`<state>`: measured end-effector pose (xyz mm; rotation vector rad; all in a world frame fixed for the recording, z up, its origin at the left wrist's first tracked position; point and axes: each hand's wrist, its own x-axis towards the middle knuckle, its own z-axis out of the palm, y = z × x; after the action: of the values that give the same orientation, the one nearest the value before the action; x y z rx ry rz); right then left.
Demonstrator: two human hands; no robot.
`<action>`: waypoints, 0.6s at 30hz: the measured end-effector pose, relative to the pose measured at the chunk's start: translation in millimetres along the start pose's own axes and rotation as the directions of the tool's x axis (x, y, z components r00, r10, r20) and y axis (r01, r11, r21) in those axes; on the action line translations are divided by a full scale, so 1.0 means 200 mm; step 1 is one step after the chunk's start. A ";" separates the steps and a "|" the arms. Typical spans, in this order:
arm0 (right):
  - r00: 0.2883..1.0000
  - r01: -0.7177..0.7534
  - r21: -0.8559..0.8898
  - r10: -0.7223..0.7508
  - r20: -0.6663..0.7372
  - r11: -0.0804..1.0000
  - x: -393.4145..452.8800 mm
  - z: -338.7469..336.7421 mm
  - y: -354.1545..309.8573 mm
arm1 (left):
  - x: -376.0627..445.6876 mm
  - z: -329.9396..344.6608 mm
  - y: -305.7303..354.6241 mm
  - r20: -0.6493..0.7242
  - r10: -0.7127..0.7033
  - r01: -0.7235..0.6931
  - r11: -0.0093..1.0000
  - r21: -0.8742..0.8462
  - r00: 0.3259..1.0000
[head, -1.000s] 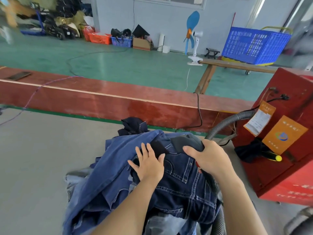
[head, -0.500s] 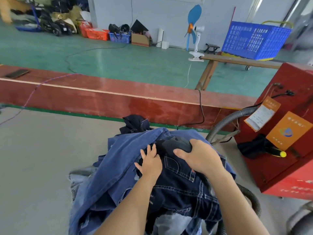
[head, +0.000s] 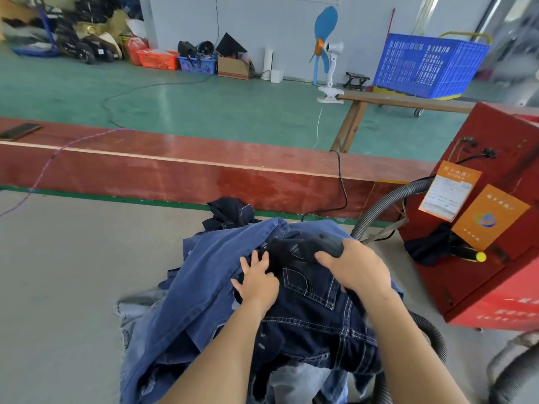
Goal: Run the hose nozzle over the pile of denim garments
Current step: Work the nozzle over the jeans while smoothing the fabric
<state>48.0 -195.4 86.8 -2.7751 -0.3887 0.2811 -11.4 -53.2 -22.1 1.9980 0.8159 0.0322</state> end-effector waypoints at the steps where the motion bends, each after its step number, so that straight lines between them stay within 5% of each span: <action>1: 1.000 -0.007 0.034 0.007 -0.020 0.999 0.00 -0.02 0.01 | 0.00 0.00 0.01 -0.001 0.002 -0.002 1.000 0.009 1.000; 11: 0.960 0.007 0.211 0.052 -0.274 0.977 -0.02 -0.18 0.14 | -0.03 0.09 -0.03 -0.047 0.217 -0.178 0.891 0.419 0.975; 15: 0.991 0.075 0.252 -0.045 -0.124 0.965 -0.05 -0.15 0.10 | -0.02 0.06 0.05 -0.207 0.118 -0.059 0.962 0.268 0.971; 18: 0.994 0.111 0.131 -0.108 -0.027 0.985 -0.06 -0.11 0.05 | -0.01 0.06 0.07 -0.201 0.019 0.040 0.957 0.288 0.979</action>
<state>44.5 -214.8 105.0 -2.6139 -0.4972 0.2433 -2.6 -68.4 -17.4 2.2948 1.0087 0.1169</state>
